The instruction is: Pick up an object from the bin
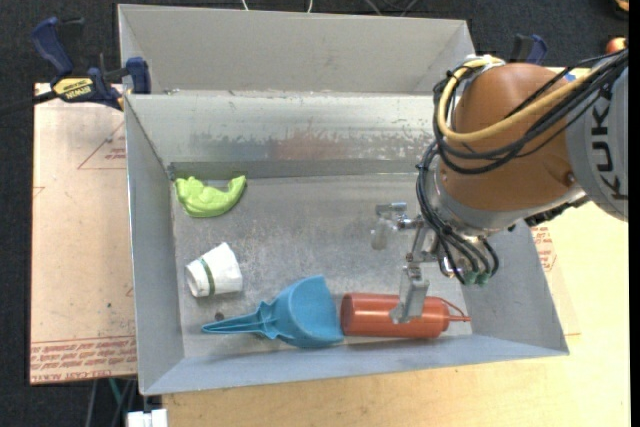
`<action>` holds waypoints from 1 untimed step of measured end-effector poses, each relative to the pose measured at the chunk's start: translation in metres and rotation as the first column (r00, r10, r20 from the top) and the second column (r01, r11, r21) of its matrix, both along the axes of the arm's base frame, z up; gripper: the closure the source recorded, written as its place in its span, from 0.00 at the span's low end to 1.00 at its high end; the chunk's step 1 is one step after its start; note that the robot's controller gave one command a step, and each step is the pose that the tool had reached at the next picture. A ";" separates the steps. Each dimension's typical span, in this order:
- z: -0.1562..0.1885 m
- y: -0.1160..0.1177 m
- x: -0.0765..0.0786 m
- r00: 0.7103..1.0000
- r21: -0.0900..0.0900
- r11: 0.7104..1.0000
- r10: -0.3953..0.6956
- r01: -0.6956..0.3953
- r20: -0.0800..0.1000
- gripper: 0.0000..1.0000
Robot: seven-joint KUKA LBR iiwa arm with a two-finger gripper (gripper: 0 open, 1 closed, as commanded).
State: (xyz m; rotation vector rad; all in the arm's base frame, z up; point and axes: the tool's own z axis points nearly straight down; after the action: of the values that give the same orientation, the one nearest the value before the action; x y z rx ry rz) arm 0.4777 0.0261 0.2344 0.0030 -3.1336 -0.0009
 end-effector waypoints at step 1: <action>0.004 0.000 0.001 1.000 0.000 1.000 -0.002 0.002 0.009 0.00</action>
Offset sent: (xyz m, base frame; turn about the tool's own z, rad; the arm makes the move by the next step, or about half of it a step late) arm 0.0018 -0.0353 -0.1644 -0.3609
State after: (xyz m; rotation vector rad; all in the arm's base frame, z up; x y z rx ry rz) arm 0.4791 0.0258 0.2387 -0.0002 -3.1422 -0.0015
